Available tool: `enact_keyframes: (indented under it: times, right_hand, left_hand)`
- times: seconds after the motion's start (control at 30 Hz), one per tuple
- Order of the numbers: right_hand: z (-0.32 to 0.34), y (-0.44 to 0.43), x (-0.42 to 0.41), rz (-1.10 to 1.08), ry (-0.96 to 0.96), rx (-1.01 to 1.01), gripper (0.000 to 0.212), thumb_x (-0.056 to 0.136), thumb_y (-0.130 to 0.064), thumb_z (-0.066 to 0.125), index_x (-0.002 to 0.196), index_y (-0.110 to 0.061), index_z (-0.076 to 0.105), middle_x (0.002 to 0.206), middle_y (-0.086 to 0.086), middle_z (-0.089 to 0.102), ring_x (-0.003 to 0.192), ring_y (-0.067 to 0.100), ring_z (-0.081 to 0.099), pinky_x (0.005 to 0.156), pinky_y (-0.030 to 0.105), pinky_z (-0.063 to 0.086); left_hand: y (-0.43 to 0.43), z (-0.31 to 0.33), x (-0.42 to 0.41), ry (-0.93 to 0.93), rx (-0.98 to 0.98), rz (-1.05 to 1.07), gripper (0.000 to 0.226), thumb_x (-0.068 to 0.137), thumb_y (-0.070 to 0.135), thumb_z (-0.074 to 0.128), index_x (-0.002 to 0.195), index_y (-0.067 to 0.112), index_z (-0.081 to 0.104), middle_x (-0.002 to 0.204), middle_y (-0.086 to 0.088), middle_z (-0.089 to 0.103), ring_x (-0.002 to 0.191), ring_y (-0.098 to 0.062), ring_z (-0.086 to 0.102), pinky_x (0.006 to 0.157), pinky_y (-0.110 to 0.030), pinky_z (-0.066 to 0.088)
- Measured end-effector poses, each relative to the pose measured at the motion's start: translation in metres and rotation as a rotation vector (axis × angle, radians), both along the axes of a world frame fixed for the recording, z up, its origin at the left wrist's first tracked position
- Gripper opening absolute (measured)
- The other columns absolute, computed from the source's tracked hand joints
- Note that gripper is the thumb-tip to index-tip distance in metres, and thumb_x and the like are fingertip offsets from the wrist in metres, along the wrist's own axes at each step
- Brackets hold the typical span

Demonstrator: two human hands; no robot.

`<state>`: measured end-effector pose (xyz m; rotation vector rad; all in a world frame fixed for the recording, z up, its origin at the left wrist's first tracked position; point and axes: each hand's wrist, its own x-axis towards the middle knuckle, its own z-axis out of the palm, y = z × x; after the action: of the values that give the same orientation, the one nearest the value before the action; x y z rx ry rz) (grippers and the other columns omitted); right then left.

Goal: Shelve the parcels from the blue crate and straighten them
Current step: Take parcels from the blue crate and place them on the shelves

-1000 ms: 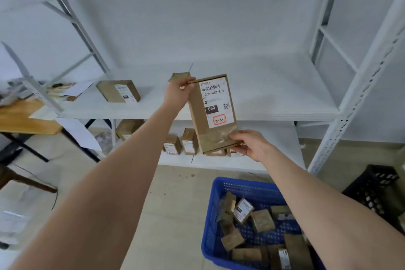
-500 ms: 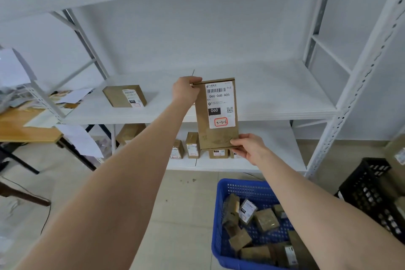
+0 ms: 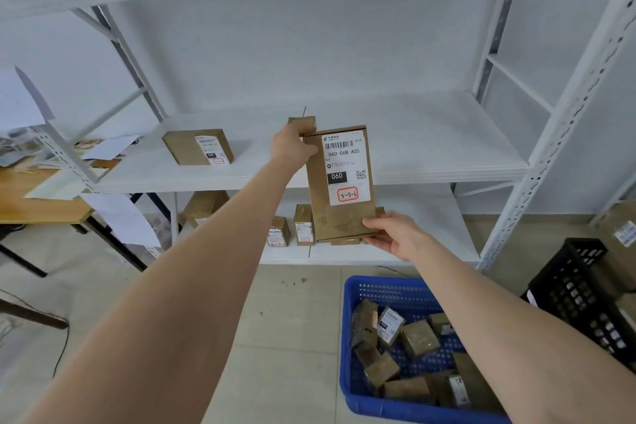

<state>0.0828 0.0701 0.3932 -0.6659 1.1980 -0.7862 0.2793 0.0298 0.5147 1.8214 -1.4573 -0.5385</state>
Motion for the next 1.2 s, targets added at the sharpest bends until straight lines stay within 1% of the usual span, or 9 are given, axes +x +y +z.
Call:
enact_keyframes:
  times: [0.1,0.2,0.4,0.57,0.7,0.87,1.0,1.1,1.2]
  right_hand:
    - [-0.004,0.002,0.013,0.027,0.021,0.012,0.034,0.08,-0.004,0.075,0.111,-0.005,0.059,0.105,0.013,0.07,0.094,0.024,0.068,0.072,0.032,0.06]
    - [-0.006,0.008,0.03,0.07,0.015,0.005,0.034,0.08,-0.004,0.075,0.111,-0.003,0.062,0.104,0.012,0.07,0.093,0.023,0.069,0.071,0.031,0.06]
    - [-0.015,0.019,0.058,0.187,0.046,0.025,0.029,0.079,-0.003,0.075,0.106,-0.003,0.063,0.104,0.015,0.071,0.096,0.028,0.07,0.074,0.034,0.06]
    - [-0.026,0.02,0.066,0.24,0.082,0.063,0.029,0.079,-0.004,0.075,0.106,-0.002,0.062,0.105,0.017,0.07,0.095,0.029,0.07,0.073,0.034,0.06]
    - [-0.035,0.01,0.065,0.234,0.078,0.091,0.031,0.079,-0.002,0.075,0.107,-0.002,0.063,0.104,0.018,0.071,0.093,0.03,0.071,0.073,0.035,0.06]
    - [-0.045,-0.023,0.048,0.19,0.066,0.081,0.028,0.081,0.001,0.072,0.107,-0.005,0.064,0.102,0.014,0.071,0.096,0.028,0.069,0.074,0.036,0.06]
    - [-0.047,-0.063,0.03,0.167,0.08,0.05,0.034,0.079,0.0,0.074,0.11,-0.004,0.062,0.105,0.014,0.07,0.098,0.029,0.068,0.08,0.038,0.059]
    - [-0.043,-0.093,0.02,0.12,0.087,-0.013,0.031,0.078,-0.001,0.076,0.105,-0.004,0.062,0.102,0.013,0.07,0.094,0.027,0.068,0.075,0.034,0.06]
    - [-0.039,-0.12,0.014,0.045,0.093,-0.074,0.029,0.078,0.0,0.076,0.1,-0.005,0.059,0.099,0.011,0.068,0.09,0.025,0.068,0.077,0.034,0.059]
  left_hand:
    - [0.003,-0.006,0.014,0.014,0.025,-0.028,0.048,0.081,0.002,0.06,0.127,0.016,0.059,0.128,-0.003,0.058,0.114,-0.026,0.056,0.097,-0.035,0.048]
    - [0.007,-0.01,0.031,-0.019,0.045,-0.017,0.045,0.08,0.006,0.062,0.124,0.019,0.058,0.13,-0.007,0.053,0.112,-0.026,0.055,0.096,-0.037,0.048]
    - [0.014,-0.025,0.063,-0.008,0.09,0.015,0.041,0.08,0.011,0.067,0.118,0.02,0.056,0.127,-0.01,0.049,0.103,-0.026,0.057,0.079,-0.031,0.05]
    - [0.017,-0.049,0.086,0.005,0.167,0.052,0.041,0.077,0.018,0.072,0.116,0.023,0.059,0.125,-0.012,0.052,0.098,-0.026,0.06,0.088,-0.04,0.054]
    - [0.006,-0.06,0.079,0.007,0.182,0.021,0.047,0.081,0.018,0.071,0.126,0.019,0.056,0.123,-0.007,0.059,0.111,-0.025,0.057,0.094,-0.039,0.049]
    - [-0.023,-0.064,0.052,0.005,0.163,-0.024,0.048,0.083,0.018,0.069,0.129,0.018,0.054,0.125,-0.007,0.06,0.115,-0.025,0.055,0.096,-0.04,0.048]
    - [-0.054,-0.058,0.03,-0.006,0.119,-0.026,0.048,0.085,0.016,0.067,0.131,0.019,0.054,0.124,-0.006,0.06,0.115,-0.025,0.055,0.094,-0.035,0.047]
    - [-0.081,-0.046,0.016,-0.033,0.063,-0.049,0.047,0.085,0.014,0.067,0.13,0.019,0.054,0.125,-0.004,0.059,0.115,-0.021,0.054,0.087,-0.024,0.042]
    - [-0.107,-0.032,0.005,-0.045,0.031,-0.101,0.047,0.085,0.01,0.066,0.13,0.016,0.054,0.125,-0.005,0.059,0.116,-0.019,0.053,0.086,-0.021,0.04]
